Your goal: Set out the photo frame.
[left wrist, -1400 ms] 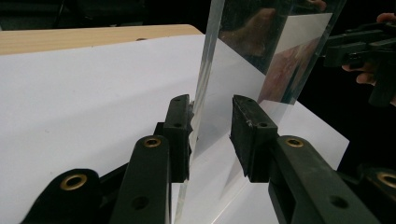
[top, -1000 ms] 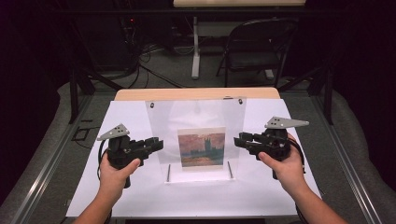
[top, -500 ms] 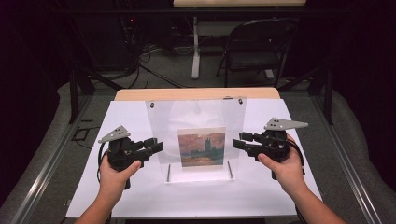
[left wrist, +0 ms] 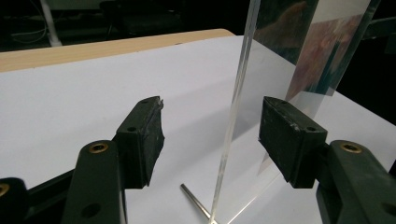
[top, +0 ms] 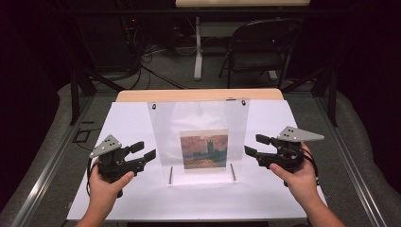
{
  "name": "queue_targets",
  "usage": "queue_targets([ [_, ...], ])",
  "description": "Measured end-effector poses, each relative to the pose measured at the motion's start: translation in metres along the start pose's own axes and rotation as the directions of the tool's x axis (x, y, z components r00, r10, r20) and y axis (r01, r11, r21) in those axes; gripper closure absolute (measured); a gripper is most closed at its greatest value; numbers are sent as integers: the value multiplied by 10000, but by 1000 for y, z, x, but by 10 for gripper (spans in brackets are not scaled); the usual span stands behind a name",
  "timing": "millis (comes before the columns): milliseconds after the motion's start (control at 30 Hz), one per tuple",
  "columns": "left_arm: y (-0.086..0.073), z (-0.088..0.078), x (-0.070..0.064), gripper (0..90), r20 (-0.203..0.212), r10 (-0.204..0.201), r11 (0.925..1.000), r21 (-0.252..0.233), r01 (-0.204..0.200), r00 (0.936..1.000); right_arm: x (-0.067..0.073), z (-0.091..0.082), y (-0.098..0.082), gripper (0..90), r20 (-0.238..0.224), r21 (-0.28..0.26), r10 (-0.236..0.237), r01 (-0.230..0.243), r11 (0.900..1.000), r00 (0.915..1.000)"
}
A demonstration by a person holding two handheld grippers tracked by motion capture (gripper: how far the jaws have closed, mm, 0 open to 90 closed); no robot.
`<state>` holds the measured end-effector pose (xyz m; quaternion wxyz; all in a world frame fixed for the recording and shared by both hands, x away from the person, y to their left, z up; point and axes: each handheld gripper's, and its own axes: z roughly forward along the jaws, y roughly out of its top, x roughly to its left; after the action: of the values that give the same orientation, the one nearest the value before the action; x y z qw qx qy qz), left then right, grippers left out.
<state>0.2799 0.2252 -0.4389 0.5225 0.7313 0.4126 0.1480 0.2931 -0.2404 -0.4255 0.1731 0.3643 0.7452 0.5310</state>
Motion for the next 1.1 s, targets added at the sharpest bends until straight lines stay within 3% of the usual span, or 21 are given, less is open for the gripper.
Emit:
queue_targets([
  [167,-15,-8,5,391,-348,-153,9999,-84,150,9993,-4,-13,-13,364,365,-58,143,-141,9999,9992],
  [300,-30,-11,13,388,-558,-596,9981,-168,588,9967,-7,-20,-27,363,641,-146,435,-426,9990,9970],
  [433,-46,-12,17,387,-1037,-733,9973,-30,734,9919,-9,-22,-42,363,937,-30,571,-570,9984,9940],
  [600,-65,-9,23,378,-1100,-1122,9936,-6,1128,9876,-10,-18,-62,362,1233,177,734,-761,9969,9897],
  [800,-78,0,28,361,-1672,-644,9974,199,687,9838,-3,0,-89,361,1592,596,165,-263,9979,9871],
  [900,-85,5,30,360,-1634,-714,9966,293,772,9840,1,7,-97,359,1739,702,-237,116,9975,9845],
  [1100,-94,13,30,360,-1563,-557,9957,649,665,9861,5,16,-106,358,1537,888,-361,226,9958,9875],
])
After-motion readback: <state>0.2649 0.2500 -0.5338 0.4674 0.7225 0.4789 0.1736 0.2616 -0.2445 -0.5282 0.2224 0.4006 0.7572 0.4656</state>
